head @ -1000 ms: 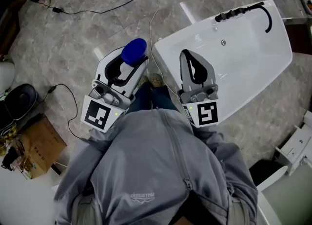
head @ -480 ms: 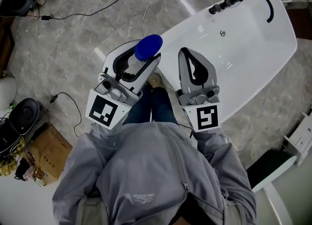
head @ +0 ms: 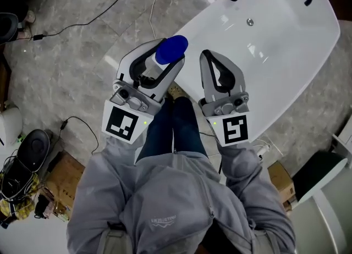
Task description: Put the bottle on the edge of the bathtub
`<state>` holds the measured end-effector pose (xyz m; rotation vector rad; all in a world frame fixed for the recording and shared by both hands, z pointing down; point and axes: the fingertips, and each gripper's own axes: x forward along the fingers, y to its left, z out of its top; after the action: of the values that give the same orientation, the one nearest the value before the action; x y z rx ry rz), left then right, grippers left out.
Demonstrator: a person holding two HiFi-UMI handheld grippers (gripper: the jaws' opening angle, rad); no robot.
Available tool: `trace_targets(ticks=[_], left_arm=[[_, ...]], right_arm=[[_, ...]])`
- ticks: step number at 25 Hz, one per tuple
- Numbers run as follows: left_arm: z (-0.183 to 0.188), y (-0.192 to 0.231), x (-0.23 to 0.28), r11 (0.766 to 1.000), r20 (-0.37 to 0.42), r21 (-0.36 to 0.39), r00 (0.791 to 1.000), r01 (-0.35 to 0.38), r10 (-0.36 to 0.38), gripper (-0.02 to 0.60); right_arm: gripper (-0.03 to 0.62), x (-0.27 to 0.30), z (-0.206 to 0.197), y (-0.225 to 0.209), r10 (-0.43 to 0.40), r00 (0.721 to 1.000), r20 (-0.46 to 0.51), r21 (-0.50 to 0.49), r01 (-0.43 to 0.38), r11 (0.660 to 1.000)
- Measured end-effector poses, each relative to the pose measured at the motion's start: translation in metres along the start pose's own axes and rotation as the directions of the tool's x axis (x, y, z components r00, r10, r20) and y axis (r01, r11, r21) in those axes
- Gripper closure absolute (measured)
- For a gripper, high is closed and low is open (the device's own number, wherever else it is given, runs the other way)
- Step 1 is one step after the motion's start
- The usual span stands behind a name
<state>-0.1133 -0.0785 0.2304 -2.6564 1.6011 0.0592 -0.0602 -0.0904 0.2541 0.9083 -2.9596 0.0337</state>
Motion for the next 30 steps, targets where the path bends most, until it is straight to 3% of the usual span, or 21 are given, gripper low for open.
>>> trace_targets(ticks=[8,25,30], left_arm=[[-0.060,0.002,0.018,0.999,0.012,-0.034,0.999,0.036,-0.035,0.433],[-0.163,0.007,0.056,0.990,0.017,-0.023,0.990,0.139,-0.139,0.432],[-0.188,0.007,0.076,0.985,-0.003,0.009,0.985,0.171,-0.171,0.433]], right_arm=[[0.591,0.009,-0.059,-0.018,-0.022,0.999,-0.047,0.018,0.022,1.000],[0.591,0.028,-0.149,-0.041,-0.067,0.994,-0.091,0.035,0.070,0.997],[0.591,0.033,-0.171,-0.057,-0.088,0.990,-0.114,0.014,0.090,0.996]])
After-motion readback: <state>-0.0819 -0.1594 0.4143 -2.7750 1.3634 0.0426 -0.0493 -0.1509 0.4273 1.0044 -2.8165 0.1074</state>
